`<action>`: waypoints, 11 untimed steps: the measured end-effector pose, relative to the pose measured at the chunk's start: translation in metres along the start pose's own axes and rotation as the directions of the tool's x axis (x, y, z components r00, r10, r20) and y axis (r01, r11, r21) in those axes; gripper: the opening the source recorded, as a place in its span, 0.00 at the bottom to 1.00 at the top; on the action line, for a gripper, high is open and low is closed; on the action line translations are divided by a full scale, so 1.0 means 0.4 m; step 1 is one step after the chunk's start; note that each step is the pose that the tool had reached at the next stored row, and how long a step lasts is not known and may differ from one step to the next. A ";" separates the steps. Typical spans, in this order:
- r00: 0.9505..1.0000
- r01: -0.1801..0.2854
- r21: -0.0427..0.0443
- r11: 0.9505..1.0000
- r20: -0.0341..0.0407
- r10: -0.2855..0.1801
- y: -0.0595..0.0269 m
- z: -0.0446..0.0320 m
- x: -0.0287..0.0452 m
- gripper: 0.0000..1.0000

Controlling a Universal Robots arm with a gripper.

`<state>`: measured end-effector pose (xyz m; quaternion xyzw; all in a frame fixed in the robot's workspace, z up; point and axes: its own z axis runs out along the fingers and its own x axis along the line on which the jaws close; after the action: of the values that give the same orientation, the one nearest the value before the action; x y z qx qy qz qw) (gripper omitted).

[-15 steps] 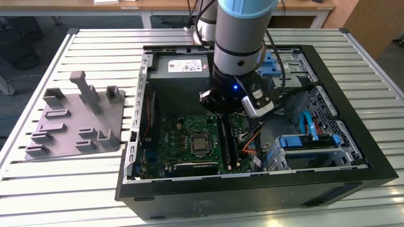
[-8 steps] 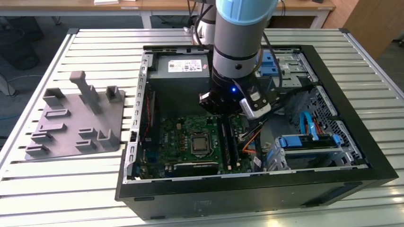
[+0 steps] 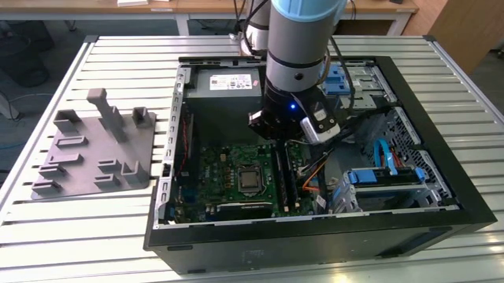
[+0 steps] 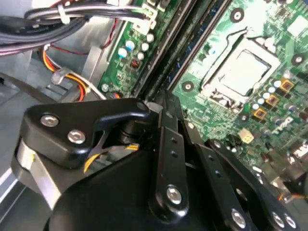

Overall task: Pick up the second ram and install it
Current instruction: 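Press down the second ram until it locks into place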

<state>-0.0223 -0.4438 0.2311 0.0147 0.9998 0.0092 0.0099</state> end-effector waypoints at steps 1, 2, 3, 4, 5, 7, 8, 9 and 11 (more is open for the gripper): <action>1.000 0.000 0.000 1.000 0.000 0.000 -0.007 0.000 0.000 0.10; 1.000 0.000 0.001 1.000 0.000 0.000 -0.016 -0.001 0.000 0.10; 1.000 0.000 0.001 1.000 0.000 0.000 -0.027 -0.001 0.000 0.10; 1.000 0.000 0.001 1.000 0.000 0.000 -0.039 -0.001 0.000 0.10; 1.000 0.000 0.001 1.000 0.000 0.000 -0.050 0.000 0.000 0.10; 1.000 0.000 0.000 1.000 0.000 0.000 -0.073 0.005 -0.001 0.10; 1.000 0.000 0.001 1.000 0.000 0.000 -0.084 0.008 -0.001 0.10; 1.000 0.000 0.001 1.000 0.000 0.000 -0.095 0.012 -0.001 0.10; 1.000 0.000 0.001 1.000 -0.001 0.000 -0.119 0.021 -0.002 0.10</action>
<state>-0.0229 -0.4911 0.2218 0.0148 0.9998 0.0089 0.0096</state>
